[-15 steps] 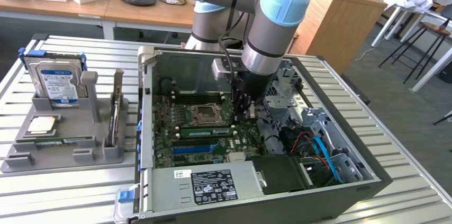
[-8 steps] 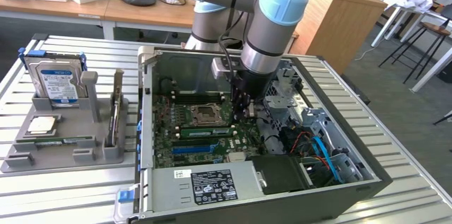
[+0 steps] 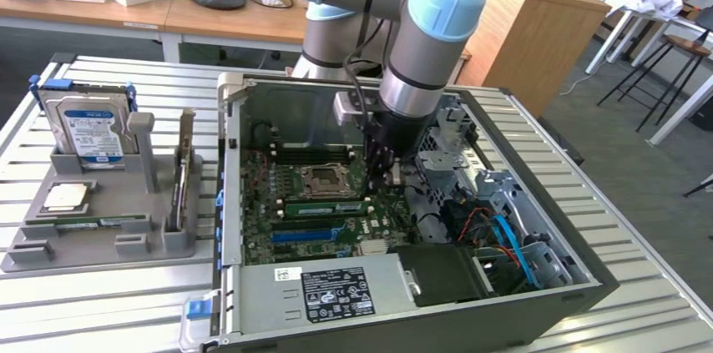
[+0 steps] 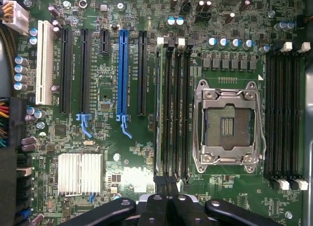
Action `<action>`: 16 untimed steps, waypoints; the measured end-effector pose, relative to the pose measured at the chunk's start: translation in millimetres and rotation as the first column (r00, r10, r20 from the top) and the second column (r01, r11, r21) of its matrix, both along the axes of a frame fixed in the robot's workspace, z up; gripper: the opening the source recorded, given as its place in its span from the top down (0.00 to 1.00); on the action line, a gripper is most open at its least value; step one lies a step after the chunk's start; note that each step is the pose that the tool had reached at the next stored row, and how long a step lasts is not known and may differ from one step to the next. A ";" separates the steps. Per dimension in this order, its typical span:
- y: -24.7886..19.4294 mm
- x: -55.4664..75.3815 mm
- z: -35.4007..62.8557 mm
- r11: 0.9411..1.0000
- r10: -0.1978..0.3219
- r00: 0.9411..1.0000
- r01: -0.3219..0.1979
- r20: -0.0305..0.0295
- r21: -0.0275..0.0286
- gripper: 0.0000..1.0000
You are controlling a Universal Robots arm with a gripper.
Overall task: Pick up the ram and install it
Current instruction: 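Press down the ram until it locks into place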
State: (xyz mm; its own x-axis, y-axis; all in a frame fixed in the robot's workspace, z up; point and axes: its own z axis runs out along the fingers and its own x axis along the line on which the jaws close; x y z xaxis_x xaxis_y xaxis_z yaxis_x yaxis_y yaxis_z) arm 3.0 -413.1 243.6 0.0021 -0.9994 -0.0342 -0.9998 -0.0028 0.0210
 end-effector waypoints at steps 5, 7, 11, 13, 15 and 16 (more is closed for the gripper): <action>0.0 0.0 -4.8 1.000 0.000 1.000 0.000 0.000 0.000 0.90; 0.0 0.0 -6.6 1.000 0.000 1.000 0.000 0.000 0.000 0.90; -0.1 0.0 -7.4 1.000 0.000 1.000 0.000 0.000 0.000 0.90; 0.0 0.0 -7.6 1.000 0.000 1.000 0.000 0.000 0.000 0.90; 0.1 0.0 -8.5 1.000 0.000 1.000 0.000 0.000 0.000 0.90; 0.0 0.0 -9.1 1.000 0.000 1.000 0.000 0.000 0.000 0.90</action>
State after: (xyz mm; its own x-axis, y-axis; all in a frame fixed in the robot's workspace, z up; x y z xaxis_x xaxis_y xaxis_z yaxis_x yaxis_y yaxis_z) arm 3.0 -413.0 234.6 0.0021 -0.9994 -0.0345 -0.9998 -0.0028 0.0209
